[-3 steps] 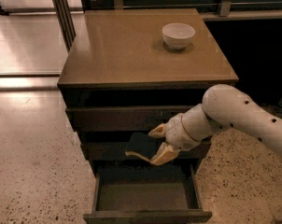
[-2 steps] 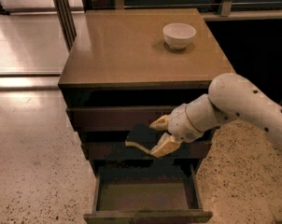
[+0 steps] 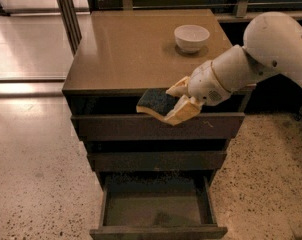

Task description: Pick sponge from bottom drawer and place on counter

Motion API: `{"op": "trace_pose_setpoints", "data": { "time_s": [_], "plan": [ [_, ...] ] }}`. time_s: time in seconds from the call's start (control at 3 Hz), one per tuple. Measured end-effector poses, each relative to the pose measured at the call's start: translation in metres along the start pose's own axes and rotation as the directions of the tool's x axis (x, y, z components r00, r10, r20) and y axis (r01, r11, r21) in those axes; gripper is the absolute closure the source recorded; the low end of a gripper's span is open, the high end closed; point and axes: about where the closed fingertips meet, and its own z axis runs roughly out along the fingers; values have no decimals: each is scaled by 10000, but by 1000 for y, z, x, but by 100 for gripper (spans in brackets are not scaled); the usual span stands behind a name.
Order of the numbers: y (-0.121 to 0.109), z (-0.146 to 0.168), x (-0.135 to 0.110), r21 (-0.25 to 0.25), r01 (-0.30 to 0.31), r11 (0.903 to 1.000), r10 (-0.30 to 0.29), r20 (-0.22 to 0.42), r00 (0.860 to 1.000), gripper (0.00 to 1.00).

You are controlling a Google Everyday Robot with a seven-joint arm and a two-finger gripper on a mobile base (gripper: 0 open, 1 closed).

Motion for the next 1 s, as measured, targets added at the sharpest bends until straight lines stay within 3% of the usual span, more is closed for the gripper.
{"op": "trace_pose_setpoints", "data": {
  "time_s": [0.33, 0.67, 1.0],
  "plan": [
    [-21, -26, -17, 569, 139, 9983, -158, 326, 9993, 100],
    [-21, -26, -17, 570, 139, 9983, -158, 326, 9993, 100],
    [-40, -28, -13, 1209, -437, 9917, 395, 364, 9986, 100]
  ]
}}
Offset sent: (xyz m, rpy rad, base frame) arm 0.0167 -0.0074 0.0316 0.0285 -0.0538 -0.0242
